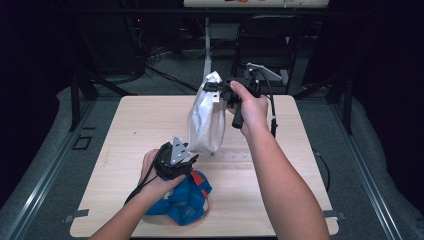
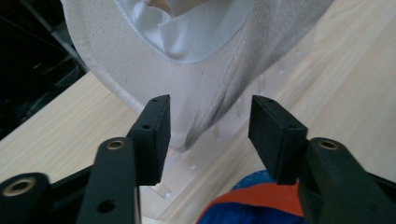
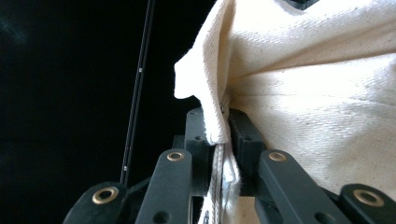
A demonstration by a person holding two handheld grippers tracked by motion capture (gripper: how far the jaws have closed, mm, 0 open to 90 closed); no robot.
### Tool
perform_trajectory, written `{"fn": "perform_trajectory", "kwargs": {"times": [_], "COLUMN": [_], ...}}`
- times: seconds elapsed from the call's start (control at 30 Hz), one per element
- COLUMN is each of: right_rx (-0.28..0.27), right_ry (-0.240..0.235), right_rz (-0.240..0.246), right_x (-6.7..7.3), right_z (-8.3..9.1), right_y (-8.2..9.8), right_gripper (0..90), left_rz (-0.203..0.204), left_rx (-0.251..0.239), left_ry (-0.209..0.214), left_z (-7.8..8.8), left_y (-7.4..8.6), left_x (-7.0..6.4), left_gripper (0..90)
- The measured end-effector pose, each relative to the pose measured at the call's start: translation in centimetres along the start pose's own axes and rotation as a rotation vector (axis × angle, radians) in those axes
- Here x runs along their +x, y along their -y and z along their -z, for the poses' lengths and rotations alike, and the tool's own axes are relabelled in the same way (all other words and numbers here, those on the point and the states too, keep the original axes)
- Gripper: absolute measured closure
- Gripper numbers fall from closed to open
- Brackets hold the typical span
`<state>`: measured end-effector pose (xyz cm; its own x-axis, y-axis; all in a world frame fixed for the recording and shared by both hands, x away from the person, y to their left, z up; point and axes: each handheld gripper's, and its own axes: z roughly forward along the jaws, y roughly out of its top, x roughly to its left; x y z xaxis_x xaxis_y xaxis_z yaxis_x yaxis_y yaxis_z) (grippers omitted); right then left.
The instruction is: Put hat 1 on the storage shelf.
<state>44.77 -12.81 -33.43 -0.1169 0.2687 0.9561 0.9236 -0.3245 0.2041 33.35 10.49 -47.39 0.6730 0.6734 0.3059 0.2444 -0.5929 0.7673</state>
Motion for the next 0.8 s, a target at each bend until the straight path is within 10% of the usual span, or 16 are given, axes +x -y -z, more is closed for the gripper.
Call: {"fn": "perform_trajectory", "kwargs": {"times": [0.2, 0.8], "right_rx": [0.003, 0.042], "right_ry": [0.017, 0.076], "right_rz": [0.013, 0.020], "right_x": [0.4, -1.1], "right_z": [-0.2, -2.0], "right_y": [0.2, 0.6], "right_gripper": [79.6, 79.7], "left_rz": [0.010, 0.143], "left_rx": [0.023, -0.029], "left_ry": [0.033, 0.170], "left_z": [-0.6, -1.4], "left_y": [0.1, 3.3], "left_x": [1.2, 2.7], "left_gripper": [78.9, 81.2]}}
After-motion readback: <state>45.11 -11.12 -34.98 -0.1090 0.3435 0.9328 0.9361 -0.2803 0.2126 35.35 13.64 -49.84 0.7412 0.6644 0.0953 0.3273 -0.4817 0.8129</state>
